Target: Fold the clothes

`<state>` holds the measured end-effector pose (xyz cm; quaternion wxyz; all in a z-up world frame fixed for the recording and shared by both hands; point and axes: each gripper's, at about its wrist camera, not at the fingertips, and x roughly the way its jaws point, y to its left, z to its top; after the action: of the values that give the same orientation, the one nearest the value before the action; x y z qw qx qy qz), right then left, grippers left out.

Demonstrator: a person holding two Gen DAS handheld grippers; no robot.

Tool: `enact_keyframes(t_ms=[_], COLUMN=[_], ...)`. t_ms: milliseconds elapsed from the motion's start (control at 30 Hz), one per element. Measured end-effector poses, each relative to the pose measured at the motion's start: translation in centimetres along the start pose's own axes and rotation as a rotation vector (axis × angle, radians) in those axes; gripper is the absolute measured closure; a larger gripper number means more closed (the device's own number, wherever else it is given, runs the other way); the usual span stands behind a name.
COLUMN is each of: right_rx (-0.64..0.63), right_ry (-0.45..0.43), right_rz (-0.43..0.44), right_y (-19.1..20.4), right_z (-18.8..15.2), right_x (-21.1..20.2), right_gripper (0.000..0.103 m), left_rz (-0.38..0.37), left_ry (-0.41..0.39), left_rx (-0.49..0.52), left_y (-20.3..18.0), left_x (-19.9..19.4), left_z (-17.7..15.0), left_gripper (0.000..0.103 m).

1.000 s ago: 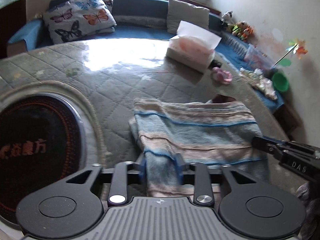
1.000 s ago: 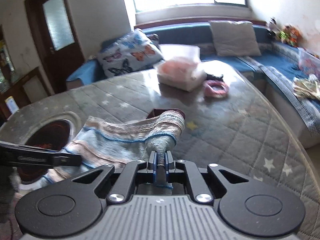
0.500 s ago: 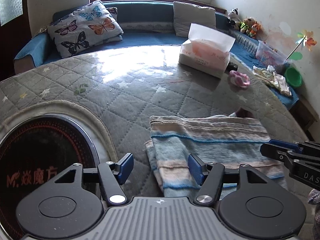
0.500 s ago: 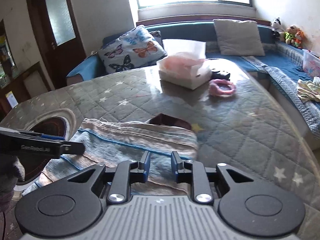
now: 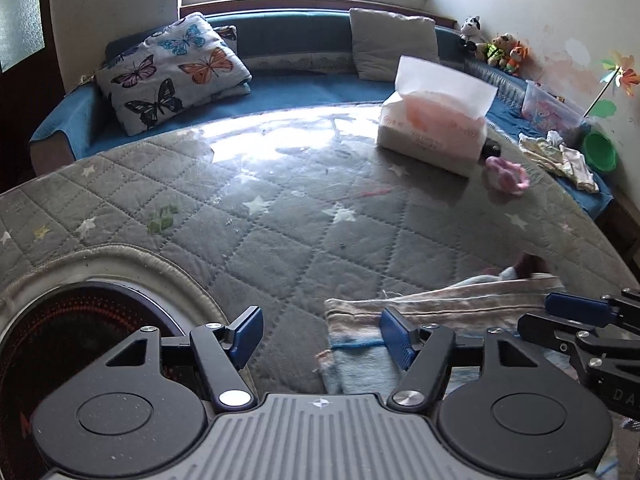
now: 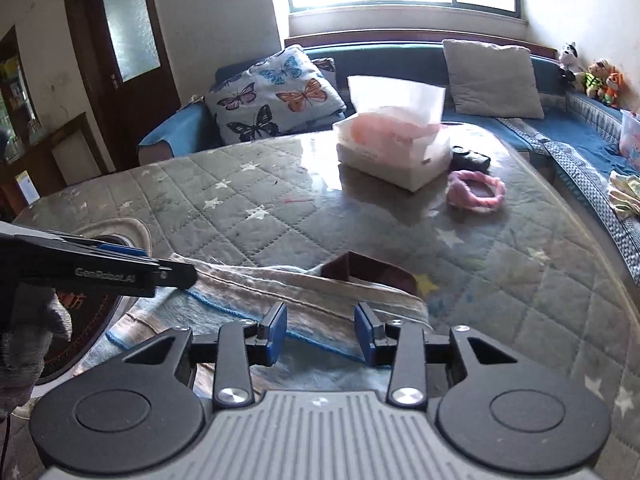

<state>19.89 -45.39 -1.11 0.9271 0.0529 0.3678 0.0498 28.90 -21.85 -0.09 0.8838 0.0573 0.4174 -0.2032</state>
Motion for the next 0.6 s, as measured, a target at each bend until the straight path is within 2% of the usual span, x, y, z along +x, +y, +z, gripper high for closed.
enact_keyframes(t_ms=[67, 200, 267, 333, 433, 600], right_rx=[-0.013, -0.032, -0.057, -0.088, -0.128, -0.227], right_ry=[0.013, 0.014, 0.011, 0.011, 0.011, -0.028], right_rz=[-0.002, 0.005, 0.022, 0.037, 0.062, 0.067], right_y=[0.3, 1.1, 1.8, 2.9, 4.6, 7.6], right_z=[0.0, -0.1, -0.5, -1.2, -2.4, -4.4], right_x=[0.7, 0.4, -0.4, -1.3, -2.6, -5.0], right_gripper=[0.052, 0.043, 0.031, 0.03, 0.02, 0.018], left_rz=[0.0, -0.004, -0.001, 0.001, 0.004, 0.009], left_ry=[-0.005, -0.02, -0.028, -0.031, -0.035, -0.054], left_rx=[0.003, 0.016, 0.024, 0.028, 0.031, 0.051], left_y=[0.1, 0.1, 0.0, 0.0, -0.1, -0.4], left_x=[0.1, -0.7, -1.2, -1.7, -2.6, -4.4], left_z=[-0.2, -0.4, -0.7, -1.1, -1.7, -3.1], left_gripper=[0.03, 0.03, 0.029, 0.025, 0.021, 0.015])
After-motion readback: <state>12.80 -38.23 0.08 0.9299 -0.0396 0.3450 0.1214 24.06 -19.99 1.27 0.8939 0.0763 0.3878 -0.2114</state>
